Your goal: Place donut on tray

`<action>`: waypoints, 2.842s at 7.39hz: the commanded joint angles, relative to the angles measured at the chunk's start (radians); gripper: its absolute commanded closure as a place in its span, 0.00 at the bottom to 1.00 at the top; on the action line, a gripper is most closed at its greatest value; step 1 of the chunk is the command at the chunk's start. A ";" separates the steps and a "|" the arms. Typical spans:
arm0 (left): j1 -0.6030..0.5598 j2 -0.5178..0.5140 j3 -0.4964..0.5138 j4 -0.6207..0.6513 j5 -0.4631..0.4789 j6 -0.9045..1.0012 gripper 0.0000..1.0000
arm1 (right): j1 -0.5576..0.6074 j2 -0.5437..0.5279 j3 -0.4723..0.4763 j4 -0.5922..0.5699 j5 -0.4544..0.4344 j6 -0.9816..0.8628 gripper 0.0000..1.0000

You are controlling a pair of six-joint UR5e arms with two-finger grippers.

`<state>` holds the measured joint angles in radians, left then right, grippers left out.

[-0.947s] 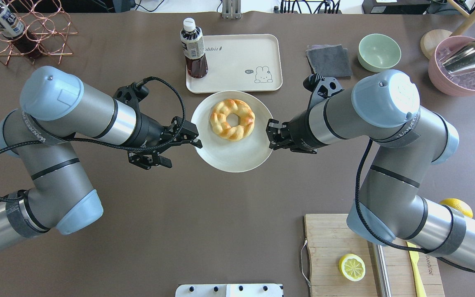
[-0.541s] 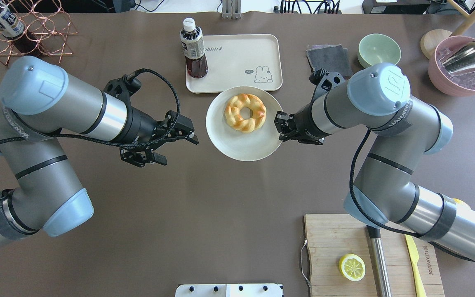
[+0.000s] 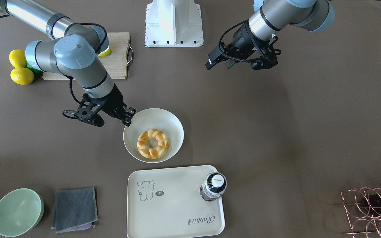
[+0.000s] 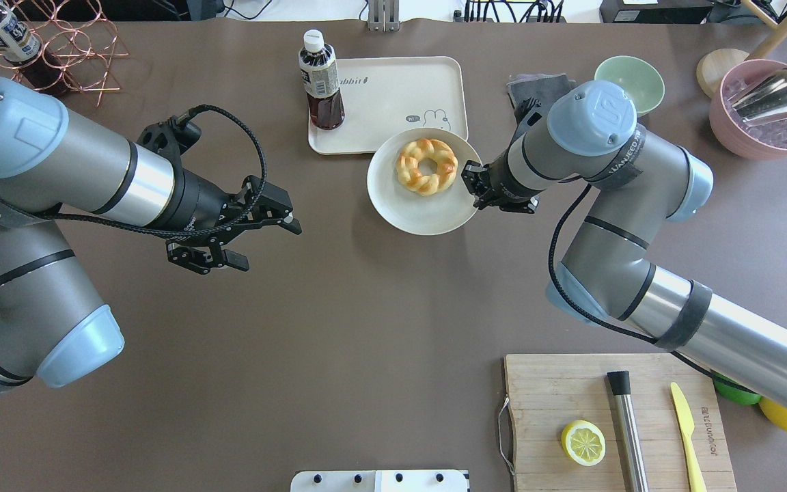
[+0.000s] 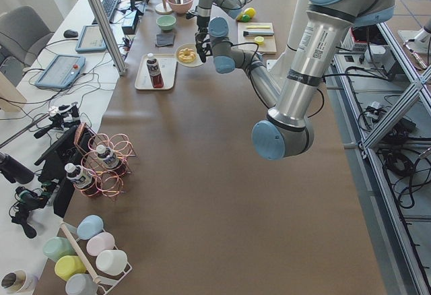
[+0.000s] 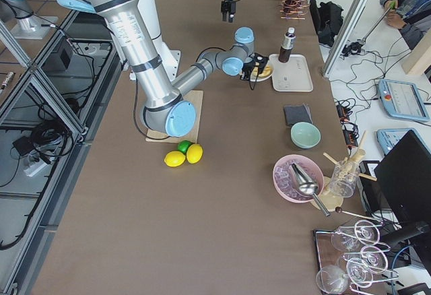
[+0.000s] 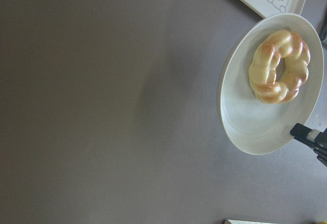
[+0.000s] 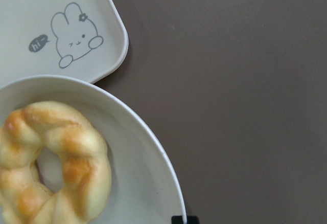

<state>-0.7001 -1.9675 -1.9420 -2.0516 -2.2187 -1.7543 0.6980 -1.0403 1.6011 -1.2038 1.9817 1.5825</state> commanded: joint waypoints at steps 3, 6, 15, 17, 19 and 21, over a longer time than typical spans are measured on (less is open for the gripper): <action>-0.006 0.018 0.000 0.001 0.004 0.001 0.03 | 0.081 0.242 -0.376 0.072 0.018 0.096 1.00; -0.002 0.032 0.001 -0.001 0.011 0.002 0.03 | 0.101 0.393 -0.588 0.111 0.013 0.271 1.00; -0.009 0.029 0.023 0.002 0.027 0.012 0.03 | 0.075 0.439 -0.624 0.239 -0.103 0.412 0.00; -0.036 0.057 0.017 0.002 0.019 0.022 0.03 | 0.155 0.312 -0.419 0.144 0.070 0.268 0.00; -0.118 0.160 0.009 0.002 -0.047 0.193 0.03 | 0.239 0.107 -0.189 0.073 0.184 0.011 0.00; -0.206 0.324 -0.020 0.002 -0.095 0.490 0.03 | 0.294 -0.173 0.039 0.072 0.206 -0.275 0.00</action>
<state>-0.8336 -1.7771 -1.9395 -2.0492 -2.2771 -1.4988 0.9401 -0.9782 1.4439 -1.1228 2.1591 1.5573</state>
